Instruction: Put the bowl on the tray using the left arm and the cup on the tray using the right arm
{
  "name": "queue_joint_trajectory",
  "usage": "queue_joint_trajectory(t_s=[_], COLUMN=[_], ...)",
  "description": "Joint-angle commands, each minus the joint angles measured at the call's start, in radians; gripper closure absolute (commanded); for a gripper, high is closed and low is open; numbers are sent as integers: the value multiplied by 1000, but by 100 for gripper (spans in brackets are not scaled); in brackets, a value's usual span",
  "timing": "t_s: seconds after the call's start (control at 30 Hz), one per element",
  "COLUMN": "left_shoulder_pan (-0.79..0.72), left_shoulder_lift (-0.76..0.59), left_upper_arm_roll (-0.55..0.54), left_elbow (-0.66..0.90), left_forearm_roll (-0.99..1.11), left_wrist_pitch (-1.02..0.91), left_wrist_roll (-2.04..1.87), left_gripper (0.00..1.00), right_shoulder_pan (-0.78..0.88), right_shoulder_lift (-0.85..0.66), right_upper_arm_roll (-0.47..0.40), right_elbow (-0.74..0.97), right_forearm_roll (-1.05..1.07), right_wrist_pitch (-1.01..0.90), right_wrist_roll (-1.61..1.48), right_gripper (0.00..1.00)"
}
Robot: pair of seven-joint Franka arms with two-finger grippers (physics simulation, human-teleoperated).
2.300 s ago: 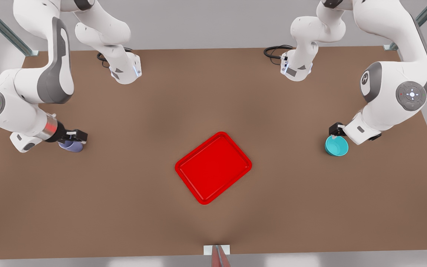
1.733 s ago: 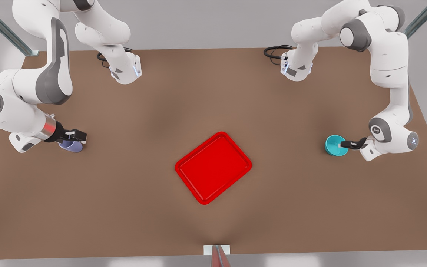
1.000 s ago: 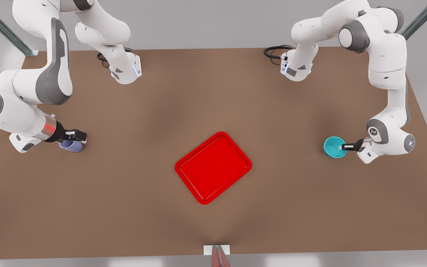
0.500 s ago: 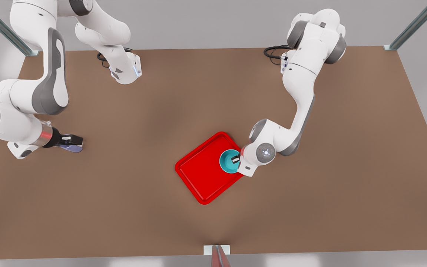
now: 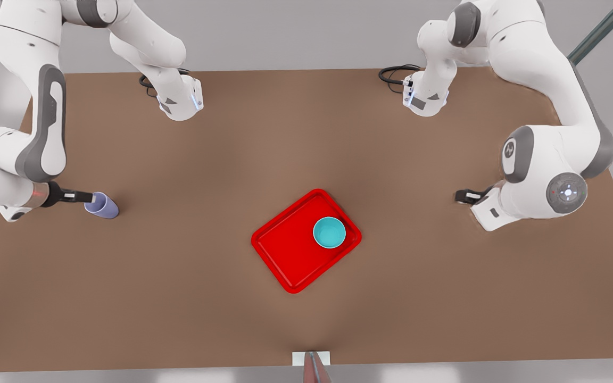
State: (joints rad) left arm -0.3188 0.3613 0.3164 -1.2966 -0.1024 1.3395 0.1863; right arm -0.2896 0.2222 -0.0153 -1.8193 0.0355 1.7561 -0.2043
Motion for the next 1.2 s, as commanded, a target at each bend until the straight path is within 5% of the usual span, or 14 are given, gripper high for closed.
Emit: queue_joint_trajectory(t_s=[0.0, 0.03, 0.07, 1.1, 1.13, 1.17], left_shoulder_pan=[12, 136, 147, 139, 139, 139], left_shoulder_lift=[-21, -68, -139, -97, -97, -97], left_upper_arm_roll=[-25, -192, -208, -209, -209, -209], left_elbow=[-12, -53, -159, -156, -156, -156], left_forearm_roll=[70, 147, 158, 147, 147, 147], left_wrist_pitch=[1, 15, 102, 78, 78, 78], left_wrist_roll=[-4, -16, -18, -25, -25, -25], left_gripper=[0, 0, 0, 0, 0, 0], right_shoulder_pan=[0, -2, -6, -138, -138, -138], right_shoulder_lift=[2, 13, 13, 160, 160, 160], right_upper_arm_roll=[0, 0, 0, -34, -34, -34], right_elbow=[-1, -2, -8, -209, -210, -209], right_forearm_roll=[0, 0, 0, -13, -13, -13], right_wrist_pitch=[6, 8, 8, 302, 304, 304], right_wrist_roll=[0, 0, 0, -156, -156, -156], right_gripper=[0, 0, 0, 0, 5, 43])
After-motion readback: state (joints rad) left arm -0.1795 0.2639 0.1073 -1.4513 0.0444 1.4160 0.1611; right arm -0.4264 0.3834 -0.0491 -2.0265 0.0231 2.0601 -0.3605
